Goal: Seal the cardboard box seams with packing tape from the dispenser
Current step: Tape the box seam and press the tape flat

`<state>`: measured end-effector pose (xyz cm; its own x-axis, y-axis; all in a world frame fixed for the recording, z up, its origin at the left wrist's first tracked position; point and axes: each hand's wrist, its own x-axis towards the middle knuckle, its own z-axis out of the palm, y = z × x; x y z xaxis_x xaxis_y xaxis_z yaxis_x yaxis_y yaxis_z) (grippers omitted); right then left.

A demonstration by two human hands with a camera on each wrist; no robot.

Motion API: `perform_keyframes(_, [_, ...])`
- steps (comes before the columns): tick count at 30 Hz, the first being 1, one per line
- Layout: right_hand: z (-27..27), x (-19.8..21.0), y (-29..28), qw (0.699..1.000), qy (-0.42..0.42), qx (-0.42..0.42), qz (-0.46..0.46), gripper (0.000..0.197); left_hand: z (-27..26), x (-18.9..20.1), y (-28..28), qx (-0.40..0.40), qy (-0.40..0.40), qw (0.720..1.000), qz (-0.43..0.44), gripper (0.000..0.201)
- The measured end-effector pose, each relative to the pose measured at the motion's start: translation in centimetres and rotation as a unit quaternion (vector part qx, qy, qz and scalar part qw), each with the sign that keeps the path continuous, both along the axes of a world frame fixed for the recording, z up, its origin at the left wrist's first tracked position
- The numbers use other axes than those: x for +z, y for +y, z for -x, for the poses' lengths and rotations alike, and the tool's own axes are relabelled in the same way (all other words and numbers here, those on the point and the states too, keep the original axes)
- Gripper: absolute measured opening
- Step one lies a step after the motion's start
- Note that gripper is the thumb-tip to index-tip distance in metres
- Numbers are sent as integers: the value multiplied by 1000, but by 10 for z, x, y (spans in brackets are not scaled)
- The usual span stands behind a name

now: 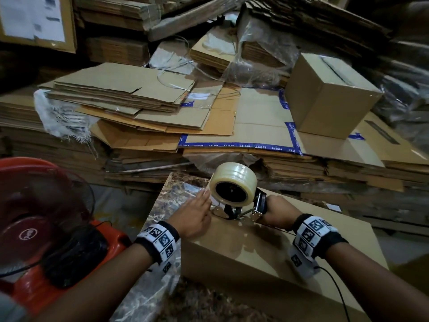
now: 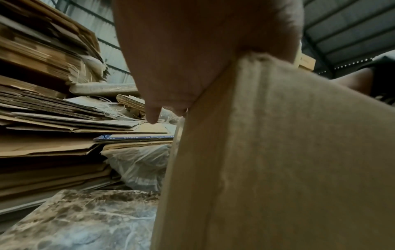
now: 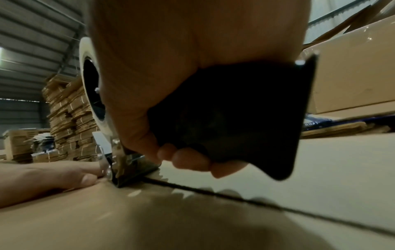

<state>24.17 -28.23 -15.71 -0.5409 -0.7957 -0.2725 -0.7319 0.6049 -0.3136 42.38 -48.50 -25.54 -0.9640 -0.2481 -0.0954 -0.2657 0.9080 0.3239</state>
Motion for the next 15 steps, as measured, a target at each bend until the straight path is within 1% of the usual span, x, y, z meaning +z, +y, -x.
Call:
perform_keyframes(1, [0,-1,2,1000,-6,-2,4,14,-1,2,2,3,-6,1000,20,82])
perform_keyframes(2, [1,-2,5,1000,-15,-3,7,17,-2,6,4,5,-12,999,41,82])
perform_keyframes(3, [1,-3,10,1000,-21,-2,8,21,-2,7,6,7,-16,998,55,77])
perform_keyframes(4, [4,-2,16,1000,-23,-3,5,19,-2,10,6,11,-16,998,68,71])
perform_keyframes(6, [12,1,33,1000,-24,-14,-4,8,-1,11,7,15,-24,996,85,67])
perform_keyframes(10, [27,1,65,999,-36,-28,-8,11,1,17,15,24,-47,992,113,64])
perform_keyframes(11, [28,0,68,999,-33,-27,-7,9,2,18,19,27,-56,991,121,65])
perform_keyframes(13, [30,-1,69,1000,-18,-19,-12,16,4,20,30,30,-57,990,128,70])
perform_keyframes(15, [34,-3,66,1000,2,-4,-18,20,8,19,44,16,-55,991,118,76])
